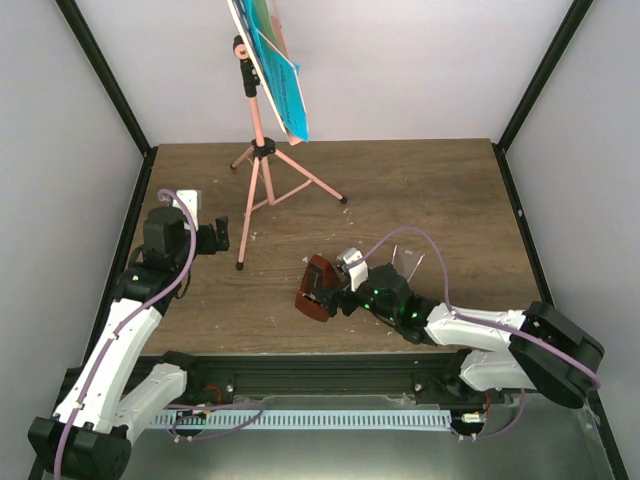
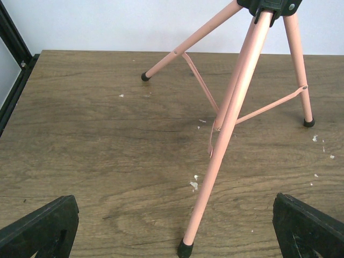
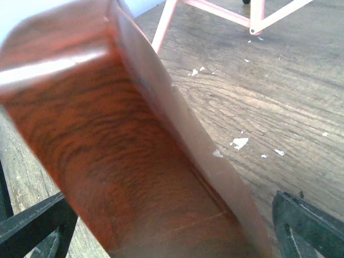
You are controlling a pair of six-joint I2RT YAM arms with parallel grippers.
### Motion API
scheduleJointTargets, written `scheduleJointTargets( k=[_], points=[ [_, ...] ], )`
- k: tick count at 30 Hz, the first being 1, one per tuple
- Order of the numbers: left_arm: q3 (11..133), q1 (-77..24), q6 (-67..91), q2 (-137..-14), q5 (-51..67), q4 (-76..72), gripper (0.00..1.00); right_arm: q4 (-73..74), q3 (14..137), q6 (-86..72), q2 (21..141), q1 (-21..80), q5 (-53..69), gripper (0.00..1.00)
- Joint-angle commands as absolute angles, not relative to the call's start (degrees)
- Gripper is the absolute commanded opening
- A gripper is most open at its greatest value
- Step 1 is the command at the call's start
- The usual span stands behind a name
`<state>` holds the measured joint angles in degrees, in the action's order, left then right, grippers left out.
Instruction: Pack up the instrument practice props
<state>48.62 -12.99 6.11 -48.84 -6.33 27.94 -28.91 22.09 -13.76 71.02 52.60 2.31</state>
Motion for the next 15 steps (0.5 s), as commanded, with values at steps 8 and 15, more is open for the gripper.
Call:
scheduleJointTargets(
  k=[8, 15],
  points=[
    [47.8, -12.7, 4.6, -48.6, -1.5, 26.0, 1.00, -23.3, 21.4, -10.5, 54.0, 51.0, 0.3, 1.00],
    [48.6, -16.6, 4.8, -52.3, 18.3, 24.9, 0.91, -13.6, 22.2, -20.3, 44.8, 34.8, 8.3, 1.00]
  ],
)
